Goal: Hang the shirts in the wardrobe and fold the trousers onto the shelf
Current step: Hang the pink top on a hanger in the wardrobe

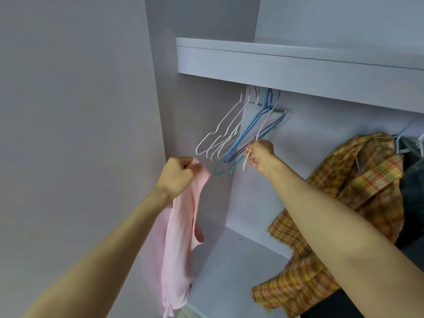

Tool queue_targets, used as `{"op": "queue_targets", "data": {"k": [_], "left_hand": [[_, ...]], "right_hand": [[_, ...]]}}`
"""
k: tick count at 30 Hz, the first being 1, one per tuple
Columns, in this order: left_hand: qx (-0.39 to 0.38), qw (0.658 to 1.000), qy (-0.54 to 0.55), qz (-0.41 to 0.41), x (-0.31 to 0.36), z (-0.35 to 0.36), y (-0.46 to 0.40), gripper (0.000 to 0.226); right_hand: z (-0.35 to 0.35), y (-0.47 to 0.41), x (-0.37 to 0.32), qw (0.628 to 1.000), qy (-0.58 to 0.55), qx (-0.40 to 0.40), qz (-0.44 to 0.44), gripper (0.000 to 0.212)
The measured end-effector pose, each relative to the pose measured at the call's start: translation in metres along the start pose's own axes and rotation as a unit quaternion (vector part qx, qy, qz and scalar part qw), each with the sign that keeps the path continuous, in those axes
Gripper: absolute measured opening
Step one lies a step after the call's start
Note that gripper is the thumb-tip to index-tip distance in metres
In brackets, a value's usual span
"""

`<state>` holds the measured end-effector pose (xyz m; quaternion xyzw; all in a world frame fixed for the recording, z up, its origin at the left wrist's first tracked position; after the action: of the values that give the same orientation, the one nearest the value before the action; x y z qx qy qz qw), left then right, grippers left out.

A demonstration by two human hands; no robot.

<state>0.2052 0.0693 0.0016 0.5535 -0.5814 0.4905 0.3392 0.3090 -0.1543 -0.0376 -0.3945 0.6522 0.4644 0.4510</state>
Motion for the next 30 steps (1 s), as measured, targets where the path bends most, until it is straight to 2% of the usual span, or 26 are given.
{"op": "queue_targets", "data": {"k": [4, 7, 10, 14, 18, 21, 25, 28, 30], "left_hand": [[0.000, 1.000, 0.023, -0.016, -0.004, -0.003, 0.005, 0.030], [-0.004, 0.998, 0.054, -0.043, -0.011, 0.002, 0.007, 0.029], [-0.016, 0.995, 0.072, -0.062, -0.018, 0.012, 0.007, 0.027], [-0.026, 0.986, 0.137, -0.090, -0.031, 0.027, 0.009, 0.022], [-0.040, 0.983, 0.150, -0.097, -0.042, 0.046, 0.017, 0.021], [-0.049, 0.982, 0.154, -0.097, -0.049, 0.060, 0.023, 0.022], [-0.071, 0.978, 0.158, -0.113, -0.059, 0.079, 0.032, 0.017], [-0.082, 0.975, 0.164, -0.128, -0.061, 0.088, 0.039, 0.016], [-0.092, 0.969, 0.183, -0.140, -0.060, 0.093, 0.046, 0.015]], "right_hand": [[-0.013, -0.006, -0.011, 0.996, 0.050, 0.052, -0.060, 0.031], [-0.026, 0.000, -0.017, 0.994, 0.002, 0.053, -0.094, 0.031], [-0.040, 0.006, -0.015, 0.992, -0.023, 0.044, -0.120, 0.023], [-0.053, 0.015, 0.021, 0.990, 0.007, 0.029, -0.137, 0.018], [-0.076, 0.029, 0.065, 0.988, 0.047, 0.041, -0.141, 0.020], [-0.096, 0.051, 0.107, 0.984, 0.085, 0.060, -0.143, 0.031], [-0.113, 0.091, 0.159, 0.978, 0.108, 0.051, -0.171, 0.024], [-0.126, 0.084, 0.173, 0.991, 0.032, 0.039, -0.123, 0.021], [-0.121, 0.068, 0.187, 0.999, -0.039, -0.017, -0.020, 0.012]]}}
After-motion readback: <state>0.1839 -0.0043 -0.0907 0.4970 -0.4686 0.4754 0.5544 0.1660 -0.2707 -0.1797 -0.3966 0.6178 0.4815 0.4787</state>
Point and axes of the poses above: each hand's wrist, its own y-axis away from the middle knuckle, its own z-axis out of the palm, x = y × z, the point moved 10 cm from there along -y, towards the middle knuckle, and after that the axes turned 14 degrees about y, right-handed, at the moved point
